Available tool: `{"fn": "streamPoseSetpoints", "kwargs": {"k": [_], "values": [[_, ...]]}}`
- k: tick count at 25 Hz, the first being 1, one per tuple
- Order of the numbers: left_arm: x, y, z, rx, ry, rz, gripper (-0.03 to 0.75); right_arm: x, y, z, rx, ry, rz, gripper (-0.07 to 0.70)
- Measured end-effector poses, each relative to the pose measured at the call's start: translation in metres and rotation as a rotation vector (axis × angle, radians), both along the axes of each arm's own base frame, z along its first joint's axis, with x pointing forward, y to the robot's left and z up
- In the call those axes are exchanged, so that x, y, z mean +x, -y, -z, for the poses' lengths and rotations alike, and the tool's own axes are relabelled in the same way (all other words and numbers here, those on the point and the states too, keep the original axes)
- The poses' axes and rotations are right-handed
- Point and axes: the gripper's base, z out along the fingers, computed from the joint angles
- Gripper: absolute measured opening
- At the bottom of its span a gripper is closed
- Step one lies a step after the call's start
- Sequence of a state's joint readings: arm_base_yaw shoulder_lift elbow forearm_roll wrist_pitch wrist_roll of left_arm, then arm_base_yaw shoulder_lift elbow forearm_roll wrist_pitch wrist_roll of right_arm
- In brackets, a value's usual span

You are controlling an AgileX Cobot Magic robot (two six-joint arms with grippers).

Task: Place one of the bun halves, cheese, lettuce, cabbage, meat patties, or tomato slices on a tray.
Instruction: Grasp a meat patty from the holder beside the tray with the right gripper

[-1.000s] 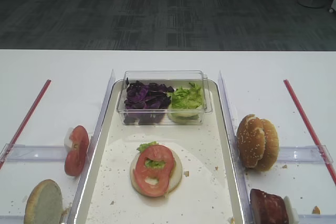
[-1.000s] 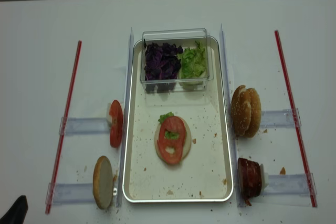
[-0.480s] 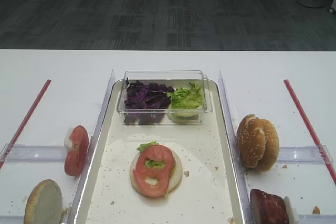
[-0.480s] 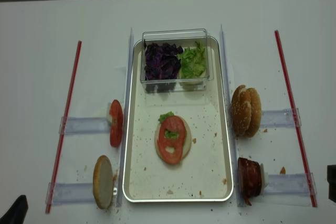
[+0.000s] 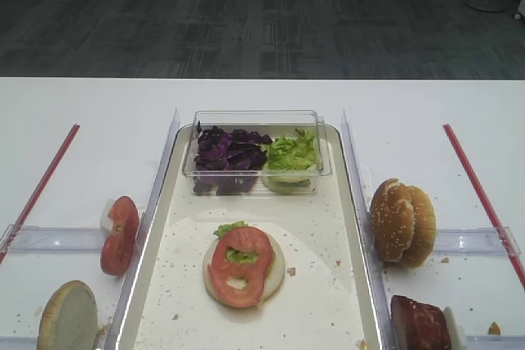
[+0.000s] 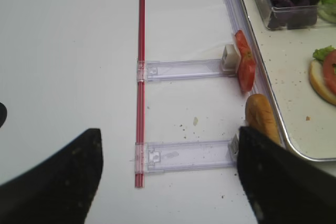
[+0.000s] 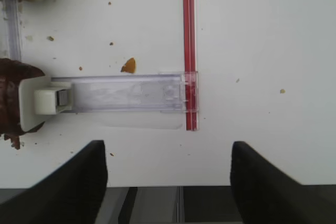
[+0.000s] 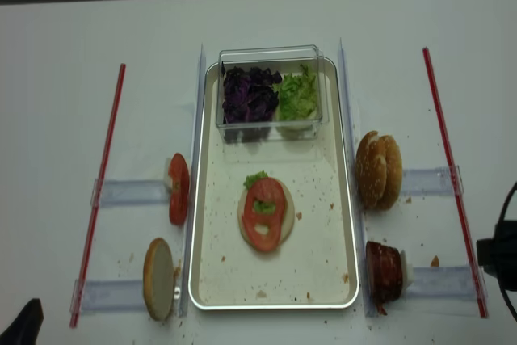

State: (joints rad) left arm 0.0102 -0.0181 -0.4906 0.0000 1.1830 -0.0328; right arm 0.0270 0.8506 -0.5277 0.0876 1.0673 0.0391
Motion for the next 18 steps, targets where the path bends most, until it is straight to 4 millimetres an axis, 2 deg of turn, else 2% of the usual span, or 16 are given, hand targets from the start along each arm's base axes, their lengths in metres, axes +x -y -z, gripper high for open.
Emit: {"fn": "streamPoseSetpoints", "kwargs": {"k": [8, 18], "values": [[0.0, 0.0, 0.0, 0.0, 0.0, 0.0, 0.493, 0.031, -0.002, 0.02, 0.007, -0.119, 0.011, 0.522], [0.0, 0.0, 0.0, 0.0, 0.0, 0.0, 0.493, 0.037, -0.004, 0.023, 0.04, -0.112, 0.028, 0.522]]}}
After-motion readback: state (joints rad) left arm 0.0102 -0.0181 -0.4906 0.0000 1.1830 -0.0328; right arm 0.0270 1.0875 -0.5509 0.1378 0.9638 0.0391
